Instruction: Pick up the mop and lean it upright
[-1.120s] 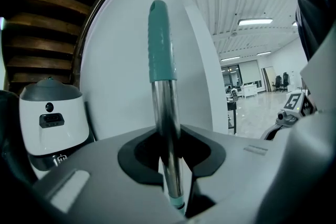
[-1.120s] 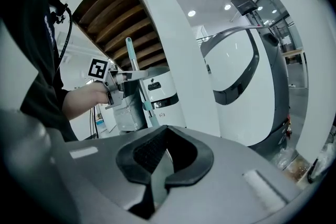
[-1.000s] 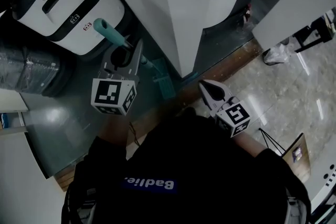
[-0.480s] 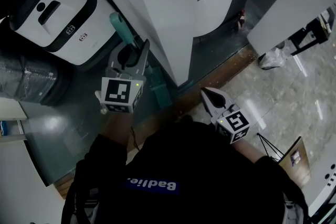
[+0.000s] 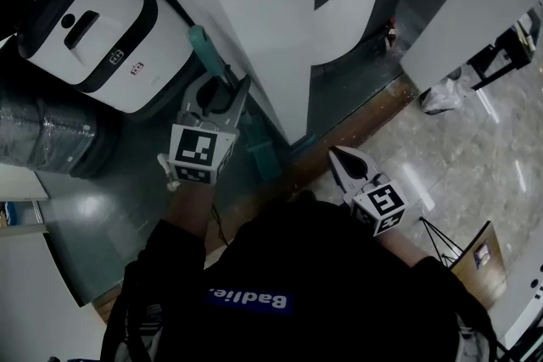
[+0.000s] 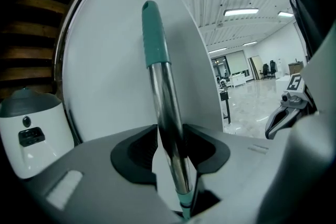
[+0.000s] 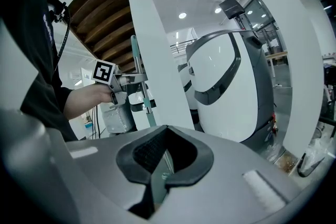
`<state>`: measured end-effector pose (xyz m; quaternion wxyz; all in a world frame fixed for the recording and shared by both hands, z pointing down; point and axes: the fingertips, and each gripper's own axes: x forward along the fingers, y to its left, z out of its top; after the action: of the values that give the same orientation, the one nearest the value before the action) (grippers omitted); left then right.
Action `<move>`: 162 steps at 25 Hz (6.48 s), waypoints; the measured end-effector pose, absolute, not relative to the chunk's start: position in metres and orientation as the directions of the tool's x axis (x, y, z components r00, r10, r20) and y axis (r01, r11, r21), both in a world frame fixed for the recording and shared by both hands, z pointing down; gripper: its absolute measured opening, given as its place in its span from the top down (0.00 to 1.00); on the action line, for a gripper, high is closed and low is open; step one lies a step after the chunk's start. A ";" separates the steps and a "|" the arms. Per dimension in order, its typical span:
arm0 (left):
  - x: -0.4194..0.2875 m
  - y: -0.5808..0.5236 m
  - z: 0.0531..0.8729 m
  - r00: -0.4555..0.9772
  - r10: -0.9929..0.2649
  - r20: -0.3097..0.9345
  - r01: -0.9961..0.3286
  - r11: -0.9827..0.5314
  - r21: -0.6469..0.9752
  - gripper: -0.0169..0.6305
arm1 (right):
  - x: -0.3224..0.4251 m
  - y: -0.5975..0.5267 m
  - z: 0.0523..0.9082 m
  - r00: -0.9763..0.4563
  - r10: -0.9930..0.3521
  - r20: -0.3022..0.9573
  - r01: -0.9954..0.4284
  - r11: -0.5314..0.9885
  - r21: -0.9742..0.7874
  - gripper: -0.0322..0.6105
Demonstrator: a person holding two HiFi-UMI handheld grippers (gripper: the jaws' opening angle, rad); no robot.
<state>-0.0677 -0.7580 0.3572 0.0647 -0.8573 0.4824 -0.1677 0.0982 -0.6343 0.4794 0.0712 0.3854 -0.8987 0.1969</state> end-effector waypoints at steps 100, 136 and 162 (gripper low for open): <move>-0.111 -0.751 0.426 0.409 -0.763 0.500 -0.817 -0.551 -0.172 0.77 | 0.097 -0.613 0.481 -0.693 -0.659 0.293 -0.721 0.628 -0.292 0.94; -0.101 -0.756 0.434 0.420 -0.746 0.517 -0.766 -0.597 -0.238 0.49 | 0.093 -0.602 0.482 -0.662 -0.682 0.310 -0.750 0.599 -0.280 0.94; -0.237 -0.551 0.405 0.494 -0.780 0.384 -0.770 -0.598 -0.225 0.80 | -0.070 -0.429 0.460 -0.681 -0.661 0.314 -0.729 0.653 -0.205 0.94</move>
<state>-0.2375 -0.5509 0.4051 0.0116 -0.8642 0.4484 -0.2279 -0.0705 -0.4288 0.4595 0.1063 0.3850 -0.9029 0.1590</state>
